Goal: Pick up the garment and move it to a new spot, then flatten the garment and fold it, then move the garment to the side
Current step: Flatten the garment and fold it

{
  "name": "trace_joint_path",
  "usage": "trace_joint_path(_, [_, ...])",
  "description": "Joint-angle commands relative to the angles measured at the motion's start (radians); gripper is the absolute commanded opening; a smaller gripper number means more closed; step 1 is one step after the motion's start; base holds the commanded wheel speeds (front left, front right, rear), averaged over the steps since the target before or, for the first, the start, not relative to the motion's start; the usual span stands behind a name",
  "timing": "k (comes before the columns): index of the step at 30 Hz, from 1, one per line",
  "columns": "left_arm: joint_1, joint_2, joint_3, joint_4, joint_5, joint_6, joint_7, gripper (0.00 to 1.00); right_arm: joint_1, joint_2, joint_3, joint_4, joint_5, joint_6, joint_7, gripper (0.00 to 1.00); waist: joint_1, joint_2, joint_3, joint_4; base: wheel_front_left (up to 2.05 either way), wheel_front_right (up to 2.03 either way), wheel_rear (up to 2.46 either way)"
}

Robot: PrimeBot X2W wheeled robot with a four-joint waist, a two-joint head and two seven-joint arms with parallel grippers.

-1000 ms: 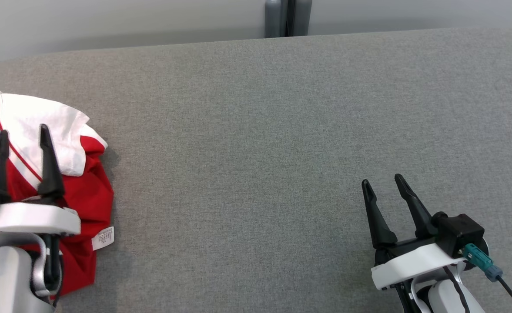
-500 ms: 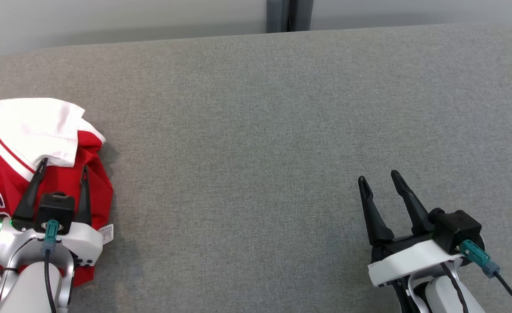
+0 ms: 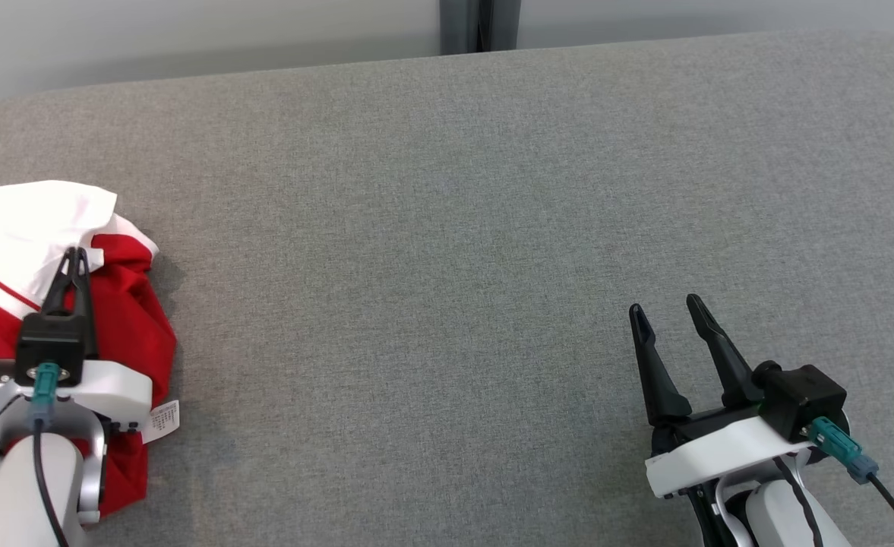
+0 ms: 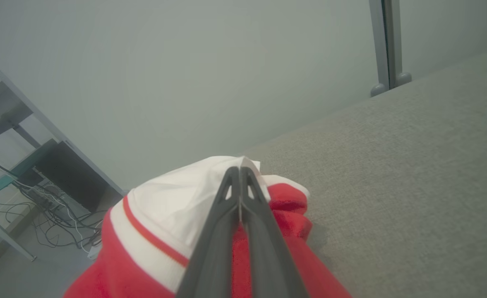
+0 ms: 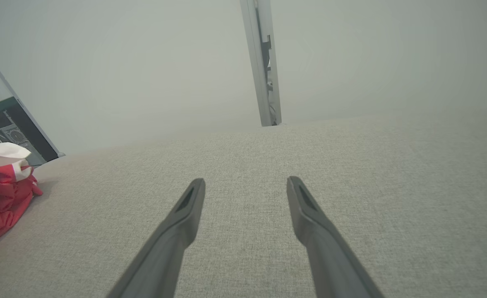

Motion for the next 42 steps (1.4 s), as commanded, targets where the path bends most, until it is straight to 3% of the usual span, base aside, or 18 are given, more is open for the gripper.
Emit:
trace_joint_path(1, [-0.005, 0.006, 0.013, -0.013, -0.013, 0.01, -0.005, 0.0, 0.011, -0.006, -0.002, -0.003, 0.002, 0.002, -0.005, 1.0, 0.0, 0.0, -0.001, 0.0, 0.0, 0.0, 0.0])
trace_joint_path(7, [-0.022, 0.011, 0.087, -0.133, -0.094, 0.002, -0.038, 0.0, 0.011, -0.006, -0.001, -0.005, 0.003, 0.002, -0.005, 1.0, 0.0, 0.0, -0.001, 0.009, 0.0, 0.0, 0.0])
trace_joint_path(14, [-0.1, 0.098, 0.216, -0.331, -0.157, 0.004, -0.056, 0.0, 0.01, -0.007, 0.0, 0.0, 0.008, 0.002, -0.005, 1.0, 0.0, 0.0, -0.01, 0.014, 0.0, 0.0, 0.0])
trace_joint_path(18, [-0.185, 0.164, 0.281, -0.38, -0.192, -0.017, -0.047, 0.0, 0.013, -0.007, 0.007, 0.005, 0.016, 0.002, -0.005, 1.0, 0.0, 0.0, -0.019, 0.011, 0.0, 0.0, 0.0])
trace_joint_path(25, [-0.419, 0.251, 0.26, -0.384, -0.198, -0.08, -0.033, 0.0, 0.016, -0.007, 0.01, 0.008, 0.017, 0.002, -0.005, 1.0, 0.0, 0.0, -0.037, -0.002, 0.0, 0.0, 0.0])
trace_joint_path(29, [-0.567, 0.232, 0.179, -0.356, -0.207, -0.132, -0.014, 0.0, 0.013, -0.006, 0.012, 0.015, 0.014, 0.002, -0.005, 1.0, 0.0, 0.0, -0.047, -0.012, 0.0, 0.0, 0.0])
trace_joint_path(34, [-0.717, 0.161, 0.054, -0.293, -0.212, -0.197, 0.013, 0.0, 0.013, -0.007, 0.017, 0.019, 0.016, 0.002, -0.005, 1.0, 0.0, 0.0, -0.055, -0.032, 0.0, 0.0, 0.0])
trace_joint_path(38, [-0.796, 0.083, -0.041, -0.25, -0.197, -0.225, 0.009, 0.0, 0.011, -0.007, 0.021, 0.02, 0.016, 0.002, -0.005, 1.0, 0.0, 0.0, -0.055, -0.049, 0.0, 0.0, 0.0])
trace_joint_path(42, [-0.84, 0.045, -0.122, -0.197, -0.158, -0.254, -0.007, 0.0, 0.003, -0.006, 0.024, 0.021, 0.018, 0.002, -0.005, 1.0, 0.0, 0.0, -0.052, -0.063, 0.0, 0.0, 0.0])
